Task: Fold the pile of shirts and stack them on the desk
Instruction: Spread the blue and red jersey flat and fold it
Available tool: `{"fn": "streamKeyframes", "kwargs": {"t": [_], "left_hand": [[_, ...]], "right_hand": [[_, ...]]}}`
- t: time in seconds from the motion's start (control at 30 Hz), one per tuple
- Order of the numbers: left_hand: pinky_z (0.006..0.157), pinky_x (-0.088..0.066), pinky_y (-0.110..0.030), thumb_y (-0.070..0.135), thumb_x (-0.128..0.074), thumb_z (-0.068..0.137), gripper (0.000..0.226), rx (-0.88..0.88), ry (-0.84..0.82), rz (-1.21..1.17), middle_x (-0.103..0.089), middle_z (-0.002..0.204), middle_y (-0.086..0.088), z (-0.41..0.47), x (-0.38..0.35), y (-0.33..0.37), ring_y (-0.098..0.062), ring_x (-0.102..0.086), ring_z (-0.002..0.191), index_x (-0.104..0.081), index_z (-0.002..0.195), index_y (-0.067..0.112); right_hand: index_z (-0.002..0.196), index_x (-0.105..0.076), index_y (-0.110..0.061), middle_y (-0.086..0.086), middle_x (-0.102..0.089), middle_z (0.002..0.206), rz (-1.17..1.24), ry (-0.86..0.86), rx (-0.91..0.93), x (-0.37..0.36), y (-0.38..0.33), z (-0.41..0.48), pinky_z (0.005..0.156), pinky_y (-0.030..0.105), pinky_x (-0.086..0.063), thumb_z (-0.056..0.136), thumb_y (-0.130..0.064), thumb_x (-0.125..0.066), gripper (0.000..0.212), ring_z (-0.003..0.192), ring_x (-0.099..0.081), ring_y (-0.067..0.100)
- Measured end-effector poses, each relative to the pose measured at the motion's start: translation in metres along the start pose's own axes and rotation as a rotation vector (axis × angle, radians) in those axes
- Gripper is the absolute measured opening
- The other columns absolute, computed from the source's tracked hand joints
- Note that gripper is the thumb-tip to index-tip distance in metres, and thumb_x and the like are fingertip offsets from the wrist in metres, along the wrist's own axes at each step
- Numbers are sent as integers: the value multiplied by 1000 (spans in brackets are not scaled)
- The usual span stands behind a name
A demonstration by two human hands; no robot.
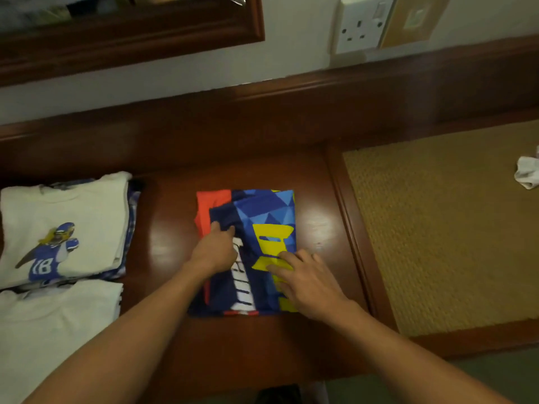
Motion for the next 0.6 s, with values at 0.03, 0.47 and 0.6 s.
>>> {"fn": "streamKeyframes", "kwargs": {"t": [0.03,0.47,0.6], "left_hand": [[99,-42,-40,11,-49,93,46,-47,-17,-44,-52,130,-23,-8,-1,-2,-39,-50,123,-52,139,10],[100,-47,-46,33,-81,71,70,-507,174,269,-49,148,2,-103,-25,-25,-21,-50,132,-57,137,35],[115,-34,-44,46,-65,89,67,-513,54,202,-30,163,8,-97,-34,-40,-15,-33,148,-42,151,35]], "right_hand": [[125,-59,-42,-8,-57,131,-23,-47,-20,-4,4,0,76,40,-43,88,-39,-50,38,100,-52,25],[112,-68,-29,-6,-59,104,-68,0,126,8,18,-36,80,36,-31,80,-46,-68,35,98,-54,22],[134,-57,-25,-3,-55,120,-122,-169,127,-29,2,-83,89,37,-39,69,-77,-47,84,108,-52,20]]}}
Point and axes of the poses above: each hand's wrist, its own z-axis towards the middle knuckle, its own x-axis out of the back of the hand, y = z × x, the point moved 8 cm from there along z, towards the middle knuckle
